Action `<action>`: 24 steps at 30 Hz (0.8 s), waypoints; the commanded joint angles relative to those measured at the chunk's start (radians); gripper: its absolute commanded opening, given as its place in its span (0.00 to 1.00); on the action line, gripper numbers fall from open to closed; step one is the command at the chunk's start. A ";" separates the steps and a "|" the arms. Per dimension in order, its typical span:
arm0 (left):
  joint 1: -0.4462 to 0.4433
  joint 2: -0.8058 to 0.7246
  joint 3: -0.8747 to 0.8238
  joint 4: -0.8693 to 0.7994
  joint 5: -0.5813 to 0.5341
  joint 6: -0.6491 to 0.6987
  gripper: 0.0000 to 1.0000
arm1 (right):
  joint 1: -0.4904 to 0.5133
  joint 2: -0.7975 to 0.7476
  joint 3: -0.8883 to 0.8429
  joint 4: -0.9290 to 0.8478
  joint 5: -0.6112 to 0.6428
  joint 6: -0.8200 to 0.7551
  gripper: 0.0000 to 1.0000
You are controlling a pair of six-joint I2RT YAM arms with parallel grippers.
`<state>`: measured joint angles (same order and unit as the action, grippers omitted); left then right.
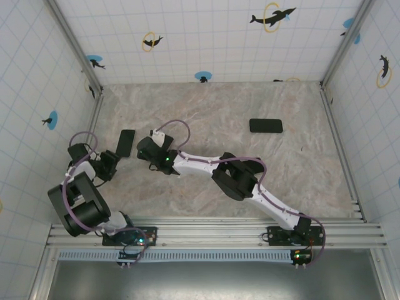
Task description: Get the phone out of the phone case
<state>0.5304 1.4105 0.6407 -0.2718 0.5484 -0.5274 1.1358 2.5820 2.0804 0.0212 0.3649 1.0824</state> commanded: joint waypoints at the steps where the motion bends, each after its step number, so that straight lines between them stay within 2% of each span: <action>1: -0.021 -0.028 0.035 -0.031 -0.010 -0.018 0.70 | -0.011 -0.037 0.045 -0.056 0.011 -0.070 0.48; 4: -0.042 -0.042 0.048 -0.031 -0.015 -0.017 0.70 | -0.023 -0.082 -0.006 -0.023 -0.009 -0.094 0.53; 10: -0.068 -0.078 0.053 0.000 -0.007 0.012 0.70 | -0.069 -0.155 -0.072 -0.031 -0.112 -0.119 0.58; 18: -0.205 -0.063 0.121 -0.003 -0.042 0.154 0.70 | -0.151 -0.419 -0.414 0.086 -0.271 -0.220 0.63; 24: -0.330 -0.019 0.179 0.003 -0.050 0.333 0.70 | -0.210 -0.629 -0.699 0.141 -0.344 -0.288 0.68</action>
<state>0.2371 1.3666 0.7872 -0.2749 0.5102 -0.3256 0.9379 2.0304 1.4689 0.1051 0.0792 0.8471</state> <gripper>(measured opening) 0.697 0.679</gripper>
